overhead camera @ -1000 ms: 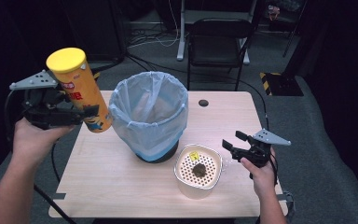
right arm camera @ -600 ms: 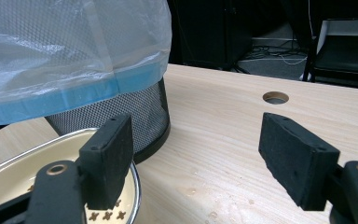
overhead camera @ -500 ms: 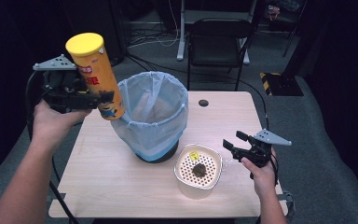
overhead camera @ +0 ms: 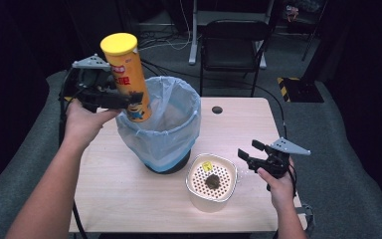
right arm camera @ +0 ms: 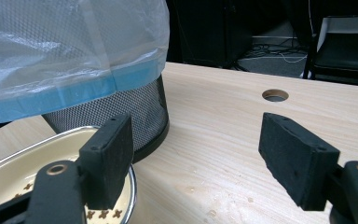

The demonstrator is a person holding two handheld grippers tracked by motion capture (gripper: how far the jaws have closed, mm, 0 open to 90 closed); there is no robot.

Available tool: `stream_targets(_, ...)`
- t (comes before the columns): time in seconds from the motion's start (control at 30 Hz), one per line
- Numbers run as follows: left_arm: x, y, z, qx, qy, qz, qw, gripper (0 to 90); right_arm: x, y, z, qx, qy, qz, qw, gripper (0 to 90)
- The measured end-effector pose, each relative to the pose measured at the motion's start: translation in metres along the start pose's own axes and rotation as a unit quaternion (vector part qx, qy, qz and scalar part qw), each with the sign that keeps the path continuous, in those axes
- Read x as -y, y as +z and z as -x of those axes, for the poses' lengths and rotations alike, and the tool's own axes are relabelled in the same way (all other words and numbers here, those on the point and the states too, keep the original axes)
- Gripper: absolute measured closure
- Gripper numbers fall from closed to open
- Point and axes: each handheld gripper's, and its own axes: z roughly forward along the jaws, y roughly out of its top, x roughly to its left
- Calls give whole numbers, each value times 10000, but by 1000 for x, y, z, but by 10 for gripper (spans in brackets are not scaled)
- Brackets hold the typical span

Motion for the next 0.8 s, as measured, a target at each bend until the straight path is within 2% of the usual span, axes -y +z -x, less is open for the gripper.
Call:
stream_targets(0.07,-3,14,2,64,16,-8,10000,245,0,0,1,-1,-2,-11,10000,259)
stream_targets(0.13,-3,18,3,84,27,-23,10000,244,1,1,2,-22,16,-19,10000,259)
stream_targets(0.17,-4,30,4,102,25,-116,9999,244,1,1,2,-21,17,-23,10000,259)
stream_targets(0.23,-3,40,6,38,52,-170,9998,243,1,1,3,-16,9,-27,10000,259)
stream_targets(0.37,1,55,5,135,-94,-258,9995,242,0,1,4,-19,39,14,10000,259)
stream_targets(0.47,5,64,3,201,-237,-423,9986,241,0,3,2,-49,21,-19,10000,259)
stream_targets(0.53,7,67,2,141,-311,-449,9984,222,0,4,1,-59,8,-35,10000,259)
stream_targets(0.6,10,65,-1,49,-415,-313,9986,137,0,4,0,-69,-7,-22,10000,259)
stream_targets(0.67,11,63,-3,13,-445,-301,9986,76,-1,3,-2,-68,-13,-19,10000,259)
stream_targets(0.7,15,62,-6,-101,-467,-428,9979,76,-1,3,-2,-78,-23,-9,10000,259)
stream_targets(0.73,18,61,-8,-126,-449,-431,9980,59,-1,2,-3,-79,-28,3,10000,259)
stream_targets(0.8,23,57,-13,-29,-516,-385,9979,60,-1,3,-3,-76,-24,-7,10000,259)
